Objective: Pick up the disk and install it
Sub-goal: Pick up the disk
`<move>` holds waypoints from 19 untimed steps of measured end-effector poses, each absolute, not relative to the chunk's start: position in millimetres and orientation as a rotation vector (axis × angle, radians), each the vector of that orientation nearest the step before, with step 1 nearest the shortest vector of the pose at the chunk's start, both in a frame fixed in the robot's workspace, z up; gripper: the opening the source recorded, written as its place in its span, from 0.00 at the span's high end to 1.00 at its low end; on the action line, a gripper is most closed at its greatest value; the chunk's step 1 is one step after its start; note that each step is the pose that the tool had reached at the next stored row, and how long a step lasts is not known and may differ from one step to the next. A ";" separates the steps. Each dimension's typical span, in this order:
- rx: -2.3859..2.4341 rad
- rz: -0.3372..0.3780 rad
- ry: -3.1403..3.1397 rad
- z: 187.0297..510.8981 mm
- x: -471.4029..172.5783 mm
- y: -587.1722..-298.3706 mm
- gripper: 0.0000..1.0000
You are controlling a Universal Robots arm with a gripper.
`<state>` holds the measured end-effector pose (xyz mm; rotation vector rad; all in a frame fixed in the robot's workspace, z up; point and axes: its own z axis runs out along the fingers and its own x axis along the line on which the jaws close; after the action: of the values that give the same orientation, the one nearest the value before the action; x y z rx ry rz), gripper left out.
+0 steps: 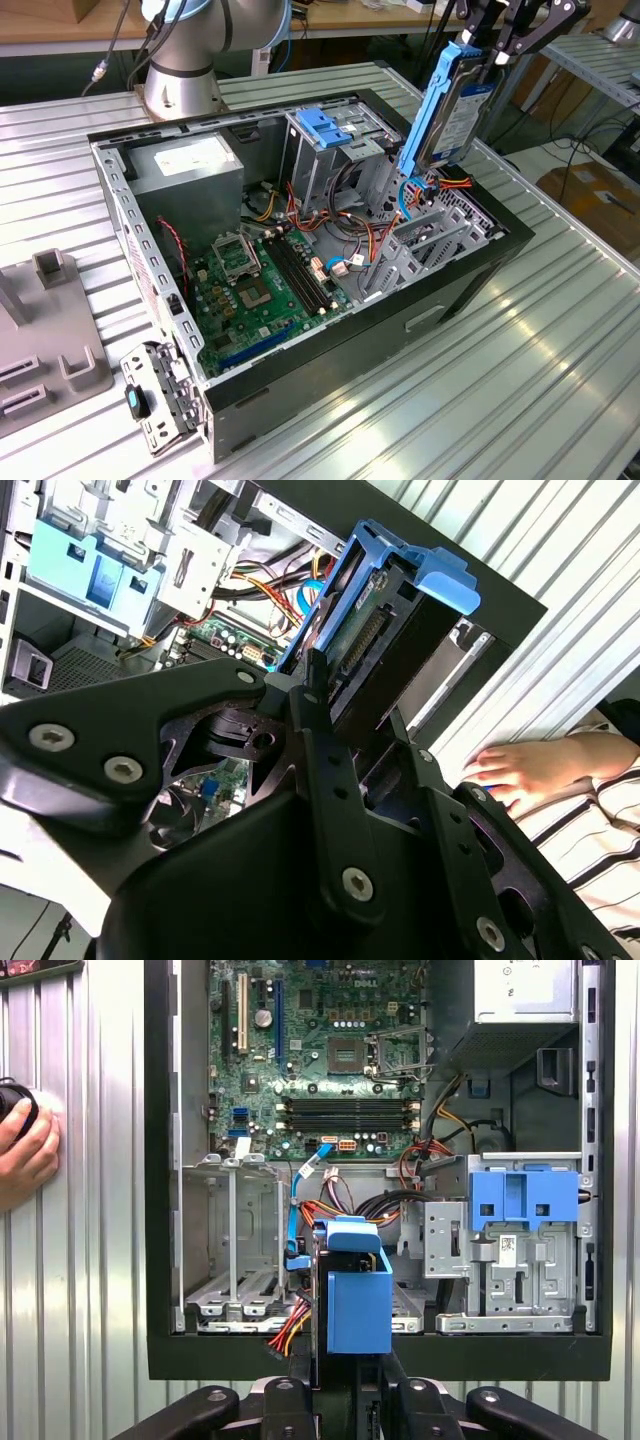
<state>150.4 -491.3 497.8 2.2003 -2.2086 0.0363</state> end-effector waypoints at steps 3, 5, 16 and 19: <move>2.200 0.036 -2.209 497.8 150.4 -491.4 0.65; 2.200 0.036 -2.209 497.8 150.4 -491.4 0.65; 2.200 0.036 -2.209 497.8 150.4 -494.2 0.65; 2.200 0.036 -2.209 497.8 150.4 -494.4 0.65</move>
<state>150.4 -494.4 497.8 2.2003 -2.2086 0.0363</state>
